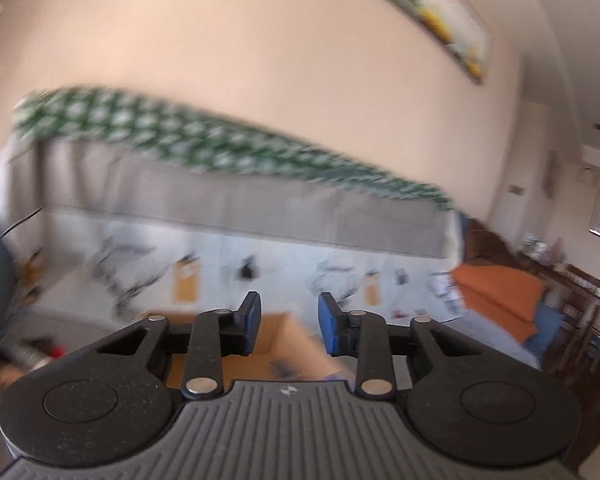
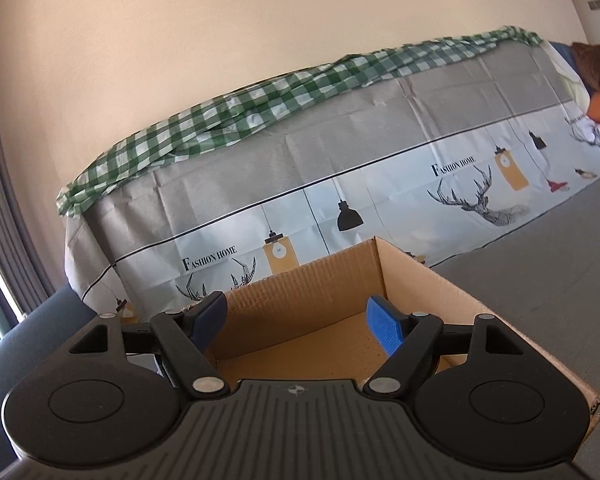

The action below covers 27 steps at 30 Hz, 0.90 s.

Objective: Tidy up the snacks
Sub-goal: 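Move both tools back toward the snacks on the sofa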

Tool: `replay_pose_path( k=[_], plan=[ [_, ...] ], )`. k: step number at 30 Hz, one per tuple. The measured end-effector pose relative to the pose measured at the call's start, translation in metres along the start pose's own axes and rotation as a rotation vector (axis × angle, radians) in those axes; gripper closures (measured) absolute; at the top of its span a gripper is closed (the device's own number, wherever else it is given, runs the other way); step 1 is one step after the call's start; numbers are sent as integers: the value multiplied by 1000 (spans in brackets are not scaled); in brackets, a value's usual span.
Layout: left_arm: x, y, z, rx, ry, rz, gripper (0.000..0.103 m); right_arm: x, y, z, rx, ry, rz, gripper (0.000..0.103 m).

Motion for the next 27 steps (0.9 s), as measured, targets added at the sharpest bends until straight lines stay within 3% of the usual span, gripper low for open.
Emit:
replay_pose_path(
  k=[3, 9, 13, 17, 22, 27],
  plan=[
    [53, -33, 13, 57, 129, 9, 69, 4, -1, -5, -2, 11, -20, 29],
    [153, -99, 24, 165, 342, 21, 69, 16, -5, -5, 24, 49, -55, 54],
    [212, -134, 34, 250, 544, -106, 68, 25, -9, -2, 41, 61, -80, 55],
    [229, -137, 46, 251, 706, -81, 55, 33, -12, 2, 65, 77, -101, 55],
    [248, -146, 57, 297, 798, -106, 48, 38, -17, 8, 92, 78, -131, 53],
    [254, -157, 69, 348, 898, -121, 35, 43, -18, 9, 100, 79, -161, 45]
  ],
)
Point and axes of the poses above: each gripper's, at about its wrist camera, not at the fingertips, and z roughly the way its jaws point, x to its left, y to its top, the point moved 4 cm from there along z, roughly the way its jaws point, and after that the axes turned 6 degrees about y, right-handed, at the moved point
